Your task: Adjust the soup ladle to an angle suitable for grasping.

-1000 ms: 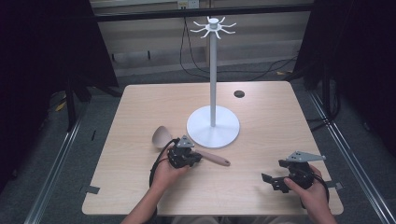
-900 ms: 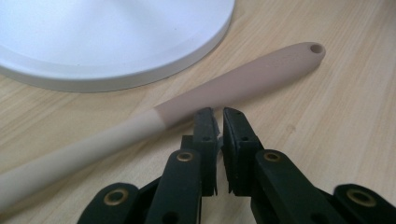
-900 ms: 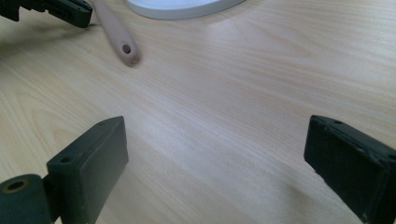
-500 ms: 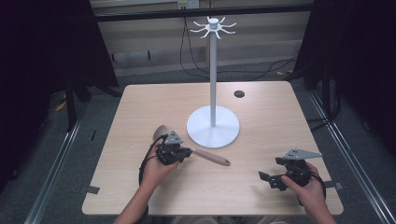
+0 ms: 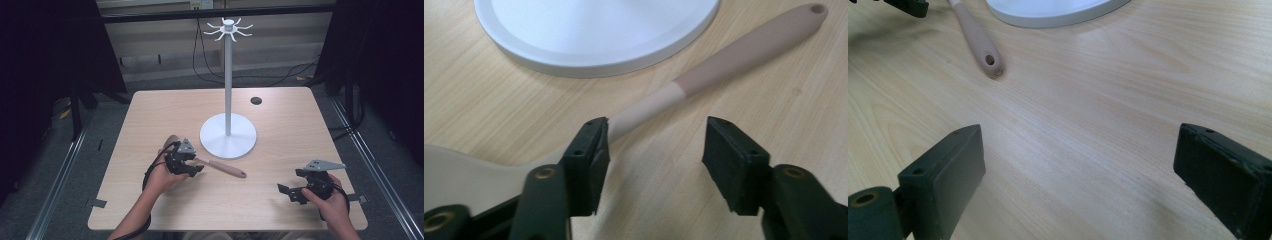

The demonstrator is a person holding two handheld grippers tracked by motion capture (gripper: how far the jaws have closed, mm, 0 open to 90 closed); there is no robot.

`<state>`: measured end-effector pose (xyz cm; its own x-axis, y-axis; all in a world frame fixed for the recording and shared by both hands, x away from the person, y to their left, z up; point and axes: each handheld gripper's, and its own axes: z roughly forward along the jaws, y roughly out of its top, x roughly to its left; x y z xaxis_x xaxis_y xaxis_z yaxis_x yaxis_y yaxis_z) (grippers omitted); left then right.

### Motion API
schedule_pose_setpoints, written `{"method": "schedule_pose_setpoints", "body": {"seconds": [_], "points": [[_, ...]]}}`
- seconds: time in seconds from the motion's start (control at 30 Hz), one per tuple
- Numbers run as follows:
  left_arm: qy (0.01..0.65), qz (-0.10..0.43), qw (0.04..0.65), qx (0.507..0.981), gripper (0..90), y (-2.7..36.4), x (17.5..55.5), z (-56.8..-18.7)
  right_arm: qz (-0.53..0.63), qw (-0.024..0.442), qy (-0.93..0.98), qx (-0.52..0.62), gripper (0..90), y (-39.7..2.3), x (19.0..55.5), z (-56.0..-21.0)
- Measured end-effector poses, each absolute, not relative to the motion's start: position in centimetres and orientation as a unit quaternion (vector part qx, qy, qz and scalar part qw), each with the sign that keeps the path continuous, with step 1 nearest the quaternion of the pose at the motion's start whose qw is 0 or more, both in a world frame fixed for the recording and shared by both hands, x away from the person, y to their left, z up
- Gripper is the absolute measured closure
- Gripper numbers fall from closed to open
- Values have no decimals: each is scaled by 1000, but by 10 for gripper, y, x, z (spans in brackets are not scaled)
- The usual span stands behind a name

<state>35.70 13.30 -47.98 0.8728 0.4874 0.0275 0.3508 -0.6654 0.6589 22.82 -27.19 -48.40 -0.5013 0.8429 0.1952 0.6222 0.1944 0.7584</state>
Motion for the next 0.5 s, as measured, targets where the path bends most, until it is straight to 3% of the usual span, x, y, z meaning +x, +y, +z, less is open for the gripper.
{"method": "schedule_pose_setpoints", "body": {"seconds": [0.2,0.5], "points": [[205,111,317,919,314,129,365,-474,413,137,762,479,59,-272,228,-482],[182,104,297,931,279,120,368,-473,410,138,768,473,59,-268,229,-481]]}}
